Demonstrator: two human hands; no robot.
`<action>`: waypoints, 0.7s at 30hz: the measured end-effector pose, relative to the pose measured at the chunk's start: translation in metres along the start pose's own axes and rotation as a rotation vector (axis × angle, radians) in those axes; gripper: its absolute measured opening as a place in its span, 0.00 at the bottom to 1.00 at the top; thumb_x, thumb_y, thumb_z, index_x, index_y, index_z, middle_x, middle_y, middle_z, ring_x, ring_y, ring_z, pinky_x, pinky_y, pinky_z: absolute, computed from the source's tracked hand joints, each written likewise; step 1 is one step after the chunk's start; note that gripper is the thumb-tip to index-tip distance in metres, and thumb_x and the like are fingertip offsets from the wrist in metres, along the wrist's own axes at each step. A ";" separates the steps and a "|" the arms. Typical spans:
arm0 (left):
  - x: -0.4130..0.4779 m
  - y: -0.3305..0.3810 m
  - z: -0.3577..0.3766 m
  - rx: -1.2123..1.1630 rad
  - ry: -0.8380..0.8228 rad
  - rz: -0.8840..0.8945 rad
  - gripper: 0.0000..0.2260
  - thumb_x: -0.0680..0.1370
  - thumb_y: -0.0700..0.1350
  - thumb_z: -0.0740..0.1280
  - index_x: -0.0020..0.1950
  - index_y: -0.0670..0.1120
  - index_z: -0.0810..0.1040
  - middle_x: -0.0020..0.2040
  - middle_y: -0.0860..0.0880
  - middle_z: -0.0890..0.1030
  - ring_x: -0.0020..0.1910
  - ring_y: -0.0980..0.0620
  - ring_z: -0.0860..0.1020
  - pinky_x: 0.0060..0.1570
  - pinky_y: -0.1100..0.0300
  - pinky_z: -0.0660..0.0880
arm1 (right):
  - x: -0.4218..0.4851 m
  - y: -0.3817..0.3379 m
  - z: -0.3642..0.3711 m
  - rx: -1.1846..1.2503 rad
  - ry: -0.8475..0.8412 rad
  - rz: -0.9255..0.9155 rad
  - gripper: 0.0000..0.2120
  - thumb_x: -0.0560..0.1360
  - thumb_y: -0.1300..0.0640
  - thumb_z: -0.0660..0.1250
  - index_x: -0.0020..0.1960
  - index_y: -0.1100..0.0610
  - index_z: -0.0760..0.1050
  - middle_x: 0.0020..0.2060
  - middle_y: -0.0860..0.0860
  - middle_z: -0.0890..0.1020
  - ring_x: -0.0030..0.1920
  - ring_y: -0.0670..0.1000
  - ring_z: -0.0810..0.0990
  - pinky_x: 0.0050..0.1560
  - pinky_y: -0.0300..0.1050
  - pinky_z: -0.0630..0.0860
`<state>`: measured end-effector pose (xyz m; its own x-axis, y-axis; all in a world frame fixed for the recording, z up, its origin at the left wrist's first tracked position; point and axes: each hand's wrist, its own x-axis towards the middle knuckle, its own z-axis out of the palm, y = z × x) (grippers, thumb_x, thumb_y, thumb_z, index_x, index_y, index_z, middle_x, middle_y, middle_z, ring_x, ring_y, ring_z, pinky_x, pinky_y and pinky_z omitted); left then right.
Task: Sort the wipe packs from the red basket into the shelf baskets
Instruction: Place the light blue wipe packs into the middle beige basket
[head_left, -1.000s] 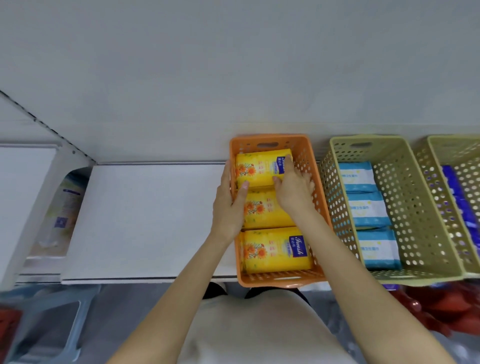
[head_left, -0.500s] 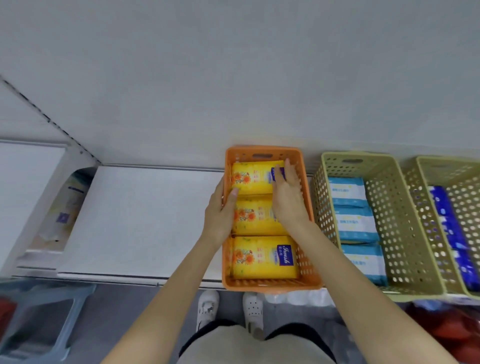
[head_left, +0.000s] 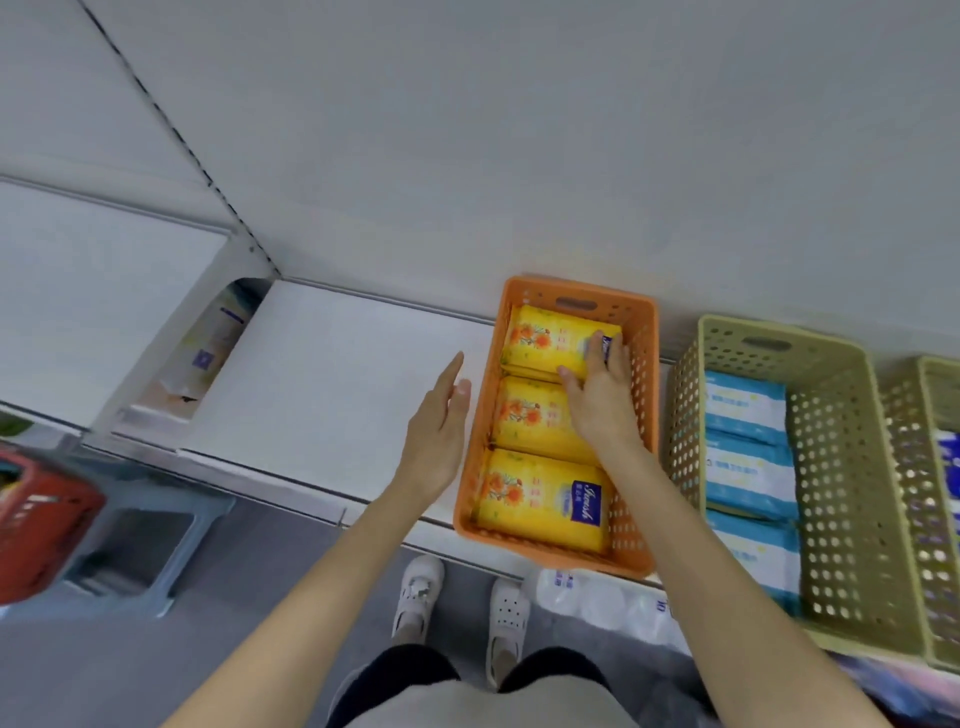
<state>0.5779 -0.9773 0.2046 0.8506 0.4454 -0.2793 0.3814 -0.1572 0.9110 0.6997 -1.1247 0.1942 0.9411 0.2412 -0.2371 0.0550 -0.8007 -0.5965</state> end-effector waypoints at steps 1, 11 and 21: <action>-0.010 -0.003 -0.006 -0.039 0.035 -0.019 0.20 0.82 0.58 0.50 0.74 0.62 0.60 0.70 0.50 0.71 0.64 0.52 0.74 0.65 0.51 0.70 | -0.002 -0.003 -0.003 -0.002 0.022 -0.014 0.30 0.82 0.50 0.55 0.78 0.60 0.47 0.77 0.59 0.45 0.77 0.56 0.42 0.76 0.49 0.43; -0.109 -0.050 -0.118 -0.336 0.396 -0.102 0.12 0.82 0.44 0.58 0.64 0.54 0.73 0.54 0.48 0.80 0.56 0.46 0.79 0.55 0.56 0.75 | -0.122 -0.106 0.009 0.149 -0.034 -0.422 0.27 0.79 0.47 0.60 0.76 0.50 0.57 0.76 0.48 0.58 0.76 0.47 0.54 0.75 0.43 0.50; -0.236 -0.139 -0.314 -0.247 0.854 -0.129 0.16 0.79 0.41 0.64 0.66 0.52 0.73 0.56 0.50 0.80 0.55 0.55 0.78 0.55 0.60 0.73 | -0.239 -0.268 0.186 0.291 -0.611 -0.631 0.25 0.75 0.52 0.69 0.69 0.47 0.65 0.62 0.42 0.68 0.65 0.45 0.69 0.62 0.31 0.66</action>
<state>0.2101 -0.7837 0.2396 0.2094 0.9658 -0.1531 0.2829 0.0900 0.9549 0.3981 -0.8657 0.2676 0.4214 0.8994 -0.1164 0.3334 -0.2730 -0.9024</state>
